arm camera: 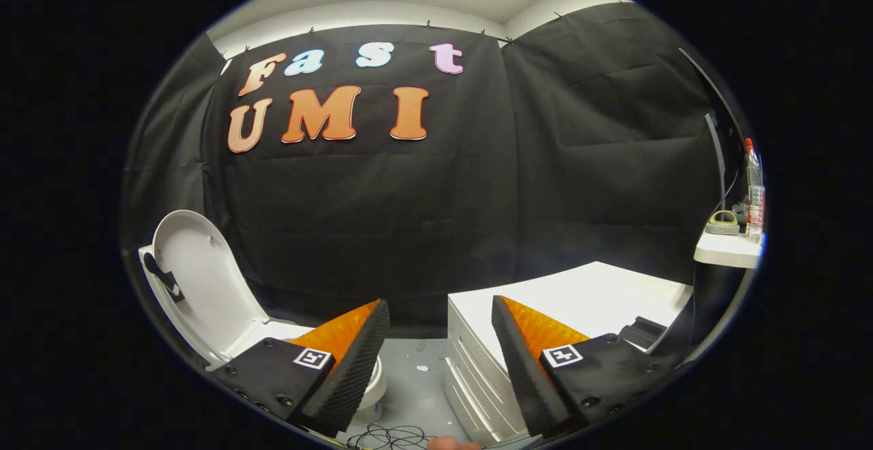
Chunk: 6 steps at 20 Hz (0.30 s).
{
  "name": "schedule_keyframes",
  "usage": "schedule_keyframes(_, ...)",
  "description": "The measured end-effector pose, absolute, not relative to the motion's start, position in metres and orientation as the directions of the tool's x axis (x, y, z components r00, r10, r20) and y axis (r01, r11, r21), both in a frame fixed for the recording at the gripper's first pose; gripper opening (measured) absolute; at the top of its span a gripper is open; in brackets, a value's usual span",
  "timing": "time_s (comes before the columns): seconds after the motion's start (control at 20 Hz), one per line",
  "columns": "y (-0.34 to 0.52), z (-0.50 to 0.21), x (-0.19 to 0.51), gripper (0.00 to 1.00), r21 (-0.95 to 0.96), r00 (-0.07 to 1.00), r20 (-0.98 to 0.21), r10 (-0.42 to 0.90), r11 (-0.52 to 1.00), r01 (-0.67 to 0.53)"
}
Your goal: Open the toilet lid.
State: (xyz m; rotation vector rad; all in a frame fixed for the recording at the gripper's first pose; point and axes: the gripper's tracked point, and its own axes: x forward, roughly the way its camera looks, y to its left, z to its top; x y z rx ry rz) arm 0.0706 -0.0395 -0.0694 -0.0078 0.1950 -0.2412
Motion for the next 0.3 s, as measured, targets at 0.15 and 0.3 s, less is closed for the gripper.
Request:
schedule_keyframes(0.15,-0.0392,-0.0682,0.0717,0.97,-0.032,0.952,-0.189,-0.24,0.971,0.238)
schedule_keyframes(0.3,-0.0395,-0.0678,0.0714,0.97,-0.033,0.952,-0.189,-0.24,0.971,0.238)
